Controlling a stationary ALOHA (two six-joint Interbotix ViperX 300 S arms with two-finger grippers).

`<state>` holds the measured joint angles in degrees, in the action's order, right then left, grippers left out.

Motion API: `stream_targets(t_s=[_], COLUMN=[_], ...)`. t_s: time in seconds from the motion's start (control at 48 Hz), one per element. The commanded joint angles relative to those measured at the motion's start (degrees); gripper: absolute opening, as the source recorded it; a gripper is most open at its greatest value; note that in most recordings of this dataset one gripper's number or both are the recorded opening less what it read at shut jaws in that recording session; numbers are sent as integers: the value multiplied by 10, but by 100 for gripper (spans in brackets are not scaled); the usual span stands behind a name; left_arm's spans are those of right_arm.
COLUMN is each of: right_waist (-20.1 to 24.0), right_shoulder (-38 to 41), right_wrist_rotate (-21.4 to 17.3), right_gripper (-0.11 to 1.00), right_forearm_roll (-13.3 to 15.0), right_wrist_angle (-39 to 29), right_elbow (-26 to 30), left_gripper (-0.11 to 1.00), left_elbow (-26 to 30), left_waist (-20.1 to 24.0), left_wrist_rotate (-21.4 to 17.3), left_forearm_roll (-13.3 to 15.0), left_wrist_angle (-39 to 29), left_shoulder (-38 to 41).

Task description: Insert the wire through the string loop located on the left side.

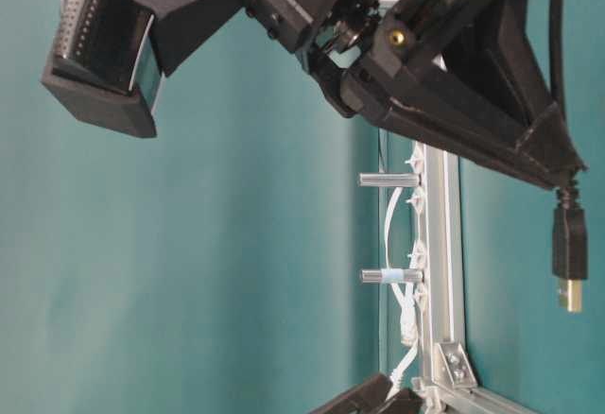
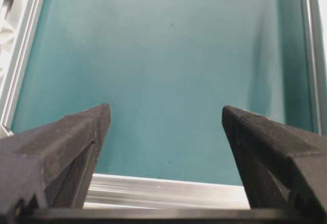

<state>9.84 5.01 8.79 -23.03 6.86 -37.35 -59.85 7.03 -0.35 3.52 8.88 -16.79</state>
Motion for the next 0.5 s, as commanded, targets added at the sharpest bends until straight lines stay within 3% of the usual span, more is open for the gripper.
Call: stream_targets(t_s=[0.0,0.479], right_waist=[1,1], right_shoulder=[-6,-4], right_wrist_rotate=[1,1], right_gripper=[10,10], right_forearm_roll=[1,1], right_wrist_angle=[2,5], right_elbow=[11,11], left_gripper=[89,89], left_elbow=[3,-40], left_waist=[-4,-38], left_wrist_rotate=[-1,1], left_forearm_roll=[-3,-2], left_wrist_angle=[-11,-139], left_shoulder=[-24,-149])
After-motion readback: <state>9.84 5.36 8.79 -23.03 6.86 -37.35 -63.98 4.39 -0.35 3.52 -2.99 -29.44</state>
